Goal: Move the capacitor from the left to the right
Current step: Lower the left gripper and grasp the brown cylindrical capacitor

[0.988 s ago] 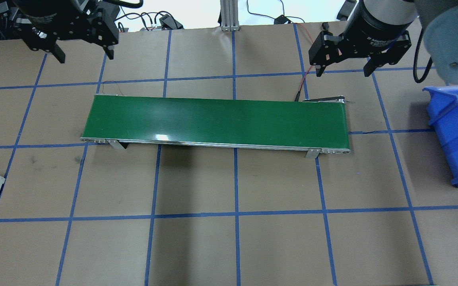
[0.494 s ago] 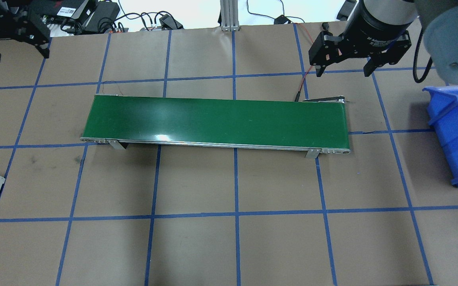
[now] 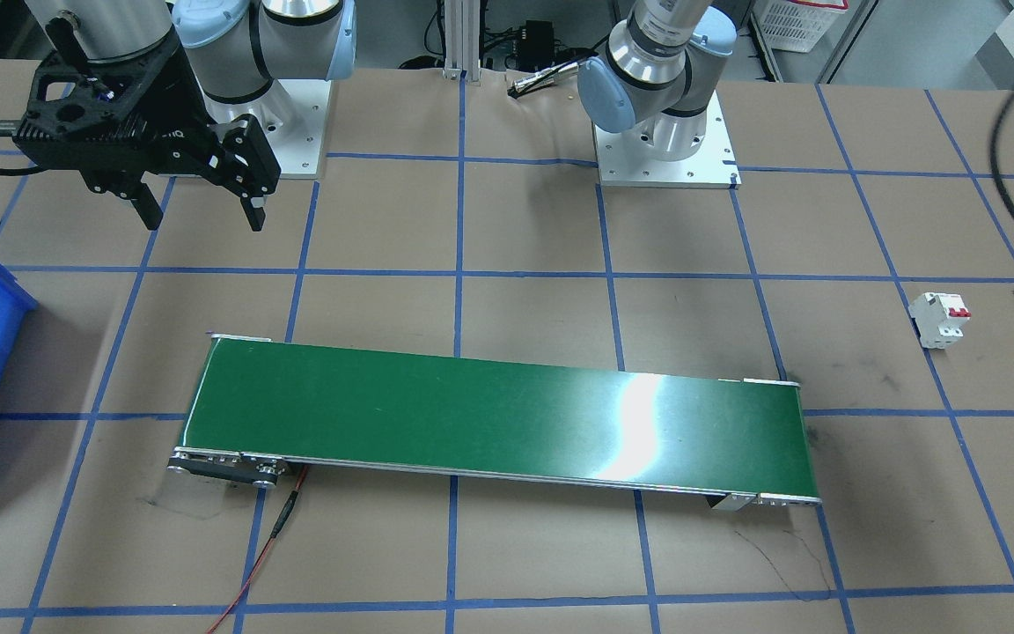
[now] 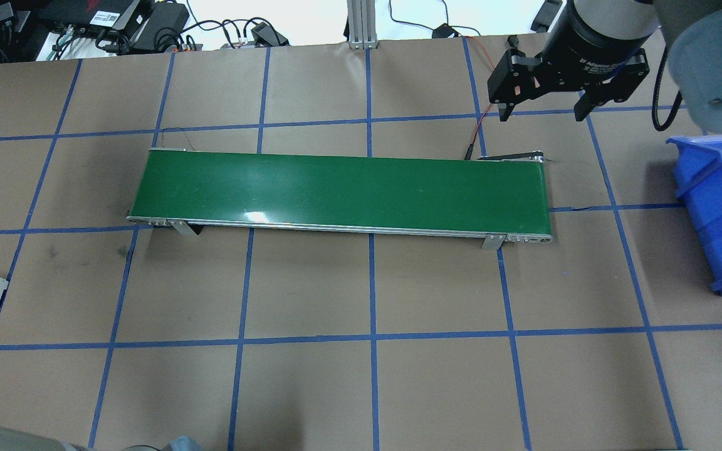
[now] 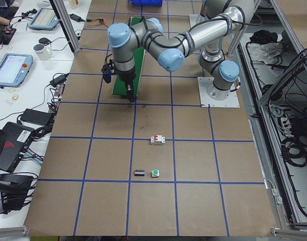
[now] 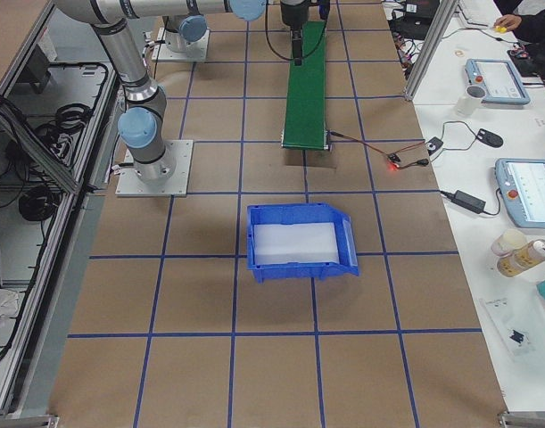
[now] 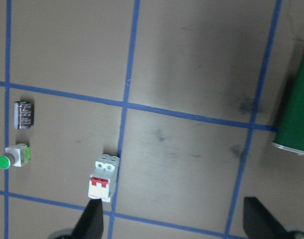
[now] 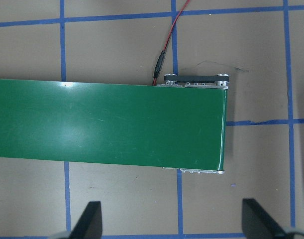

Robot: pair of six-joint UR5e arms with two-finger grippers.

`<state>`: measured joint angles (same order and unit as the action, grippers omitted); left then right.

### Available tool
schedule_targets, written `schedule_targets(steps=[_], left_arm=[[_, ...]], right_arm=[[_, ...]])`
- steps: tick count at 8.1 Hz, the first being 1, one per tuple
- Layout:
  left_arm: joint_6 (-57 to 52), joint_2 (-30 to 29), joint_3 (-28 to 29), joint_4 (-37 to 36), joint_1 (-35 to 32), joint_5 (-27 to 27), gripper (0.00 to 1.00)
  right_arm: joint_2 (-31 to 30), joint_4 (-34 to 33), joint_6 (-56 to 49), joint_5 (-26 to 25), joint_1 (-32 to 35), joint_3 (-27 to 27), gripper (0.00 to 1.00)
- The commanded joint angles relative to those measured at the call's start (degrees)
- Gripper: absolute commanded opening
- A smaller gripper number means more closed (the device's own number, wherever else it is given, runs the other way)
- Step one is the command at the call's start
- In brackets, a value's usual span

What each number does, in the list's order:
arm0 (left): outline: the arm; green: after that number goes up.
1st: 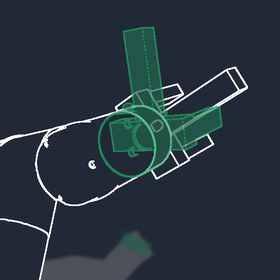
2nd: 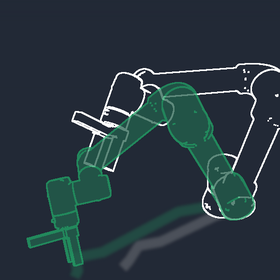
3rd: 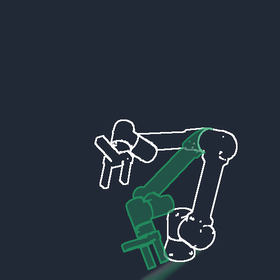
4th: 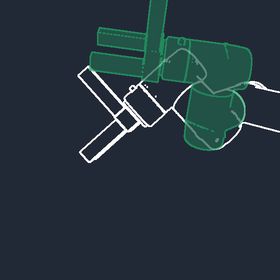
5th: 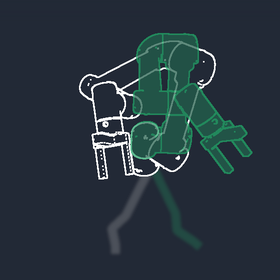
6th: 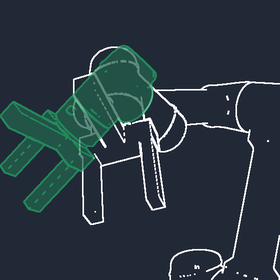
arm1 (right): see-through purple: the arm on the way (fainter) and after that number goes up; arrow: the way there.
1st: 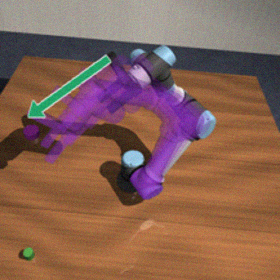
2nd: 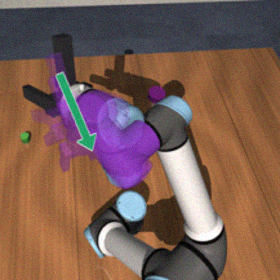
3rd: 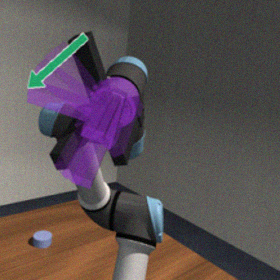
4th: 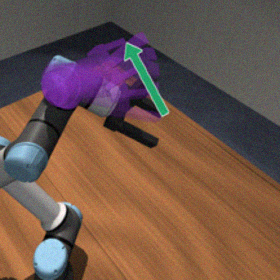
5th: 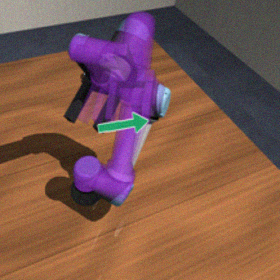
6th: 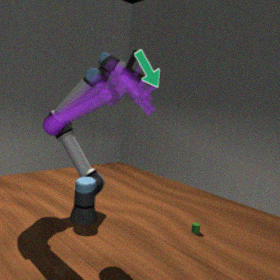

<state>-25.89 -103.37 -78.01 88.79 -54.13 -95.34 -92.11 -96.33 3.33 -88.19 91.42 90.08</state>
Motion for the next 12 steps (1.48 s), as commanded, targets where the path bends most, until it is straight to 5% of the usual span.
schedule_targets(steps=[1, 6, 12], left_arm=[[-13.2, -8.0, 0.1, -13.1, 11.5, -3.5, 1.00], [-22.9, -22.6, 0.2, -25.0, 18.5, -2.1, 1.00], [-31.8, -27.6, 0.9, -29.5, 18.9, 3.1, 1.00]], right_arm=[[0.0, 0.0, 0.1, 0.0, 0.0, 0.0, 1.00], [0.0, 0.0, 0.4, -0.1, 0.0, 0.0, 1.00], [0.0, 0.0, 0.3, -0.1, 0.0, 0.0, 1.00]])
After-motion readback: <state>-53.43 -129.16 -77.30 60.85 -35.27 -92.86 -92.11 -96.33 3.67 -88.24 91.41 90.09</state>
